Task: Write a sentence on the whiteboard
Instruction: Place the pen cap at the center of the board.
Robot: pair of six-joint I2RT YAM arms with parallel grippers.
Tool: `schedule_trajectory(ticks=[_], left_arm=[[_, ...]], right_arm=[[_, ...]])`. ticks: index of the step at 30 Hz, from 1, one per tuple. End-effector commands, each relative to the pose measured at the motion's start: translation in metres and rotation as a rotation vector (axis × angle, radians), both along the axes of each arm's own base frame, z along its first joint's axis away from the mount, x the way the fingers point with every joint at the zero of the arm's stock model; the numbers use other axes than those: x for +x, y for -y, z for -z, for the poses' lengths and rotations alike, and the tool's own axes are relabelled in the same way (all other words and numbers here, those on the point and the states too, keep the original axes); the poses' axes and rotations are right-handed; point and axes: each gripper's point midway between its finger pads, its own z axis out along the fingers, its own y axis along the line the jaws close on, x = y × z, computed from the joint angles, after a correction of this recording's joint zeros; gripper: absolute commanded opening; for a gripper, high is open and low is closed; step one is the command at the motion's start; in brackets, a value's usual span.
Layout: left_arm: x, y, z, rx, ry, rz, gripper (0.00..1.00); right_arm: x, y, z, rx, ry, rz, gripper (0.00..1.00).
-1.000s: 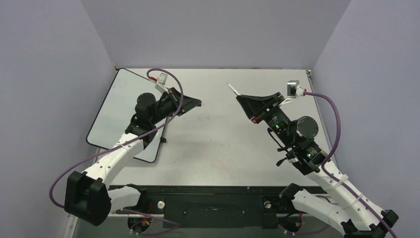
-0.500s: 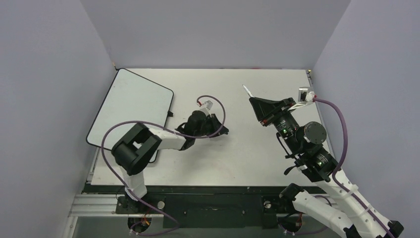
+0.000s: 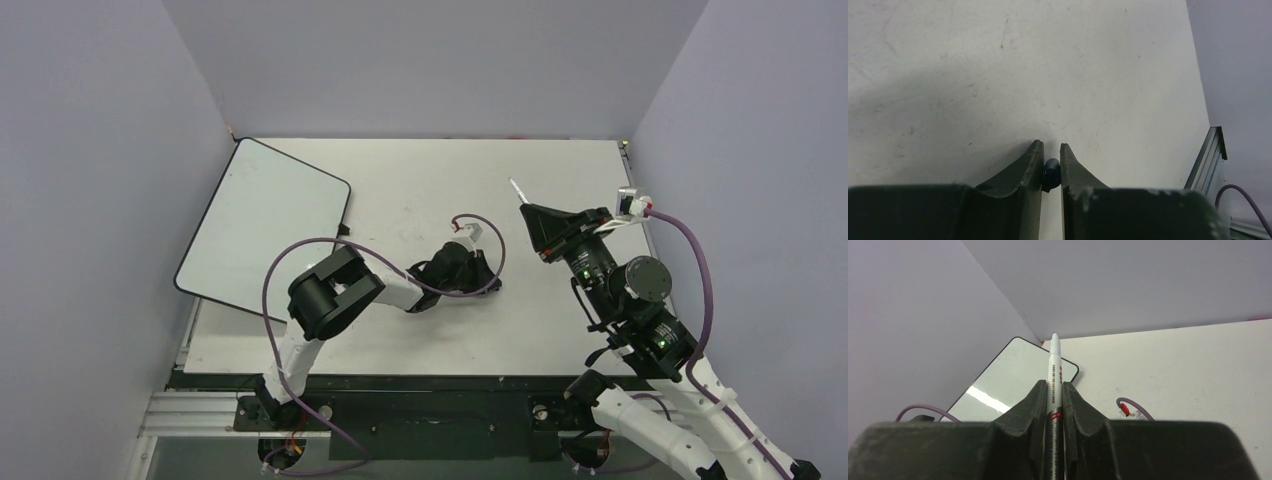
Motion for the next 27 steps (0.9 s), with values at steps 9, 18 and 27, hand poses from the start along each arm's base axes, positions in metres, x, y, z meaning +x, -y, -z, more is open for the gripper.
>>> schedule_trajectory(ticks=[9,18,27], left_arm=[[-0.007,0.027,-0.002,0.100,0.134,0.065,0.15],[-0.009,0.026,-0.019,0.228,0.196,0.055,0.41],[-0.004,0.005,-0.058,0.317,0.267,0.044,0.59]], right_arm=[[0.003,0.012,-0.003,-0.022,0.017,0.059,0.00],[0.004,0.013,-0.005,-0.029,0.017,0.065,0.00],[0.005,0.013,-0.015,-0.025,0.030,0.068,0.00]])
